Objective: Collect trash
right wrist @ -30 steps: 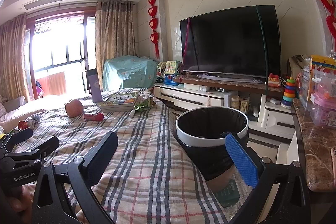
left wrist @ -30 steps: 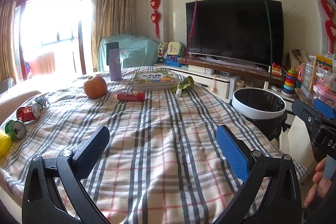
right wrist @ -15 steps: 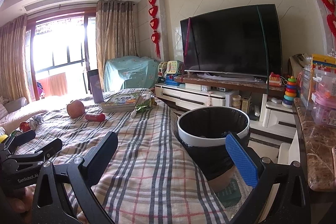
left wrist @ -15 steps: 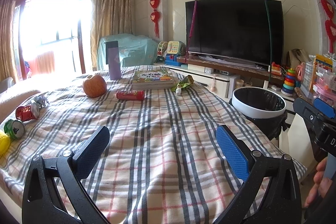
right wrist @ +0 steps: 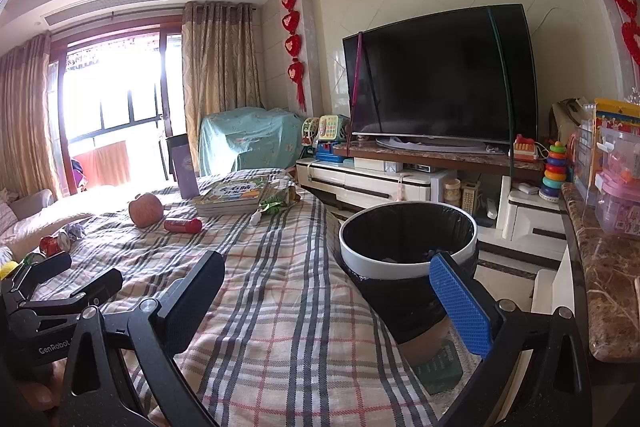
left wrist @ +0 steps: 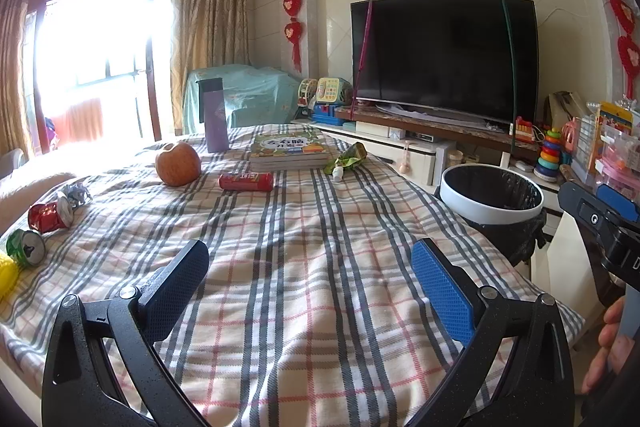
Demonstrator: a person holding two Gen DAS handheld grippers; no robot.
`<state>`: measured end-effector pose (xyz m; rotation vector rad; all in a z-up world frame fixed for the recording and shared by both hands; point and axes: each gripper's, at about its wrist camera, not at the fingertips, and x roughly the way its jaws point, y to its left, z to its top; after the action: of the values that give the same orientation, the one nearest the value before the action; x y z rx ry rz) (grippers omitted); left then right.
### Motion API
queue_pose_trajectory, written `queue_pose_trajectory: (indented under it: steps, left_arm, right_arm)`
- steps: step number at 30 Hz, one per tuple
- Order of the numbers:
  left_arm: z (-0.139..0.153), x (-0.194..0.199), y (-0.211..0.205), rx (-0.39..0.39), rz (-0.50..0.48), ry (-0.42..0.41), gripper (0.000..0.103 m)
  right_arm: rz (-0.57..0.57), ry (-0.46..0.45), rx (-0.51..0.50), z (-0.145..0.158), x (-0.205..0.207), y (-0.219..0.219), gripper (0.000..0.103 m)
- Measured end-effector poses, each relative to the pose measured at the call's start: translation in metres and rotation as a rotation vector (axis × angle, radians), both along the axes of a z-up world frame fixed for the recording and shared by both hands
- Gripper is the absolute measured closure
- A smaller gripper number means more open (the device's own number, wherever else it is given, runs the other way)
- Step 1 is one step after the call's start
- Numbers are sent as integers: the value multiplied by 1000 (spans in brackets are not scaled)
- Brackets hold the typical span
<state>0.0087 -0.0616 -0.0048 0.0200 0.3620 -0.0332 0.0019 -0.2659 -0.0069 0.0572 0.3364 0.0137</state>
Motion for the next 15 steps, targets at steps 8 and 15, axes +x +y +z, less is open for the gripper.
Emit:
queue_pose_trajectory:
  steps: [8,15]
  left_arm:
    - [-1,1,1,0,-5,4,0]
    - [-5,4,2,-8,-14,11,0]
  right_arm:
    - [0,4,3,0,0,1,0]
    - [2,9,6,-1,2,4,0]
